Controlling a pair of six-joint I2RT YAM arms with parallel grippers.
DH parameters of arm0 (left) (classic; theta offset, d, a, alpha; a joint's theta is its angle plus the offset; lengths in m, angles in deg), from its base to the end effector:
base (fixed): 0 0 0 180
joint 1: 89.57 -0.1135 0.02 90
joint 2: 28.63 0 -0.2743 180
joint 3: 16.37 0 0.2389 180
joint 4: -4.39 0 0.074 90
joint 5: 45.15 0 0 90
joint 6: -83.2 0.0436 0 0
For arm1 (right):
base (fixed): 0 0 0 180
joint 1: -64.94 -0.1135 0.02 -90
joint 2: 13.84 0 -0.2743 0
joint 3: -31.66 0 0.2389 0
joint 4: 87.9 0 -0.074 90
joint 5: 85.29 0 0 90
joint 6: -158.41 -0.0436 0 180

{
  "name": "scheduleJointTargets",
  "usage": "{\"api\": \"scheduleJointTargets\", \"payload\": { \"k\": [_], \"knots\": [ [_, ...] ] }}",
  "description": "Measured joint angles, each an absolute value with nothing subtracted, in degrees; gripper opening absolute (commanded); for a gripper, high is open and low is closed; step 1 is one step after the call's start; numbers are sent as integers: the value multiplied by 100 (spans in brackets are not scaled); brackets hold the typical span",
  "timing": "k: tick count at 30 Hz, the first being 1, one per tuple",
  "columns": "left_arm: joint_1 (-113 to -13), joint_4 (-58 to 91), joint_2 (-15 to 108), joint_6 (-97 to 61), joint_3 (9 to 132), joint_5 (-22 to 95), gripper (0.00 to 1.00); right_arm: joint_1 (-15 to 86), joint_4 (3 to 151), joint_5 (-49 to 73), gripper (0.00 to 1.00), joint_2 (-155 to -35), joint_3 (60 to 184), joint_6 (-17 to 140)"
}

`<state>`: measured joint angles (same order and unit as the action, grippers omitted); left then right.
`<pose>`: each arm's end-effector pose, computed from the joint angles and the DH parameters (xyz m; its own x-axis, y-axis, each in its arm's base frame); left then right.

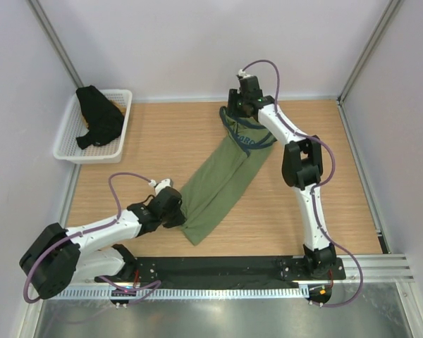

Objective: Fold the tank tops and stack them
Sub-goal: Fold the tank top

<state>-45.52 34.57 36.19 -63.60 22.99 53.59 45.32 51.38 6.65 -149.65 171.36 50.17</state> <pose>0.1376 -0.1239 0.1624 -0.8483 -0.3300 -0.4140 -0.1539 0.9019 -0.4036 0.5168 0.1858 0.2504 -0.6493 0.1006 -0.7538 -0.1662 0.9485 0.2698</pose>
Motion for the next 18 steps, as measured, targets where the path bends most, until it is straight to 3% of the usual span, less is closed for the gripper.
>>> {"api": "scheduleJointTargets", "payload": {
  "k": [8,15,18],
  "knots": [
    [-4211,3204,3864,-6368,2369,5315,1,4403,4836,802,51,-16017,17792,5358],
    [-3925,3184,3870,-6497,2369,5252,1,4134,4642,468,50,-16224,18009,5672],
    [-3640,3184,3884,-6589,2369,5214,1,4034,4576,241,40,-16237,18039,5845]
  ]
}}
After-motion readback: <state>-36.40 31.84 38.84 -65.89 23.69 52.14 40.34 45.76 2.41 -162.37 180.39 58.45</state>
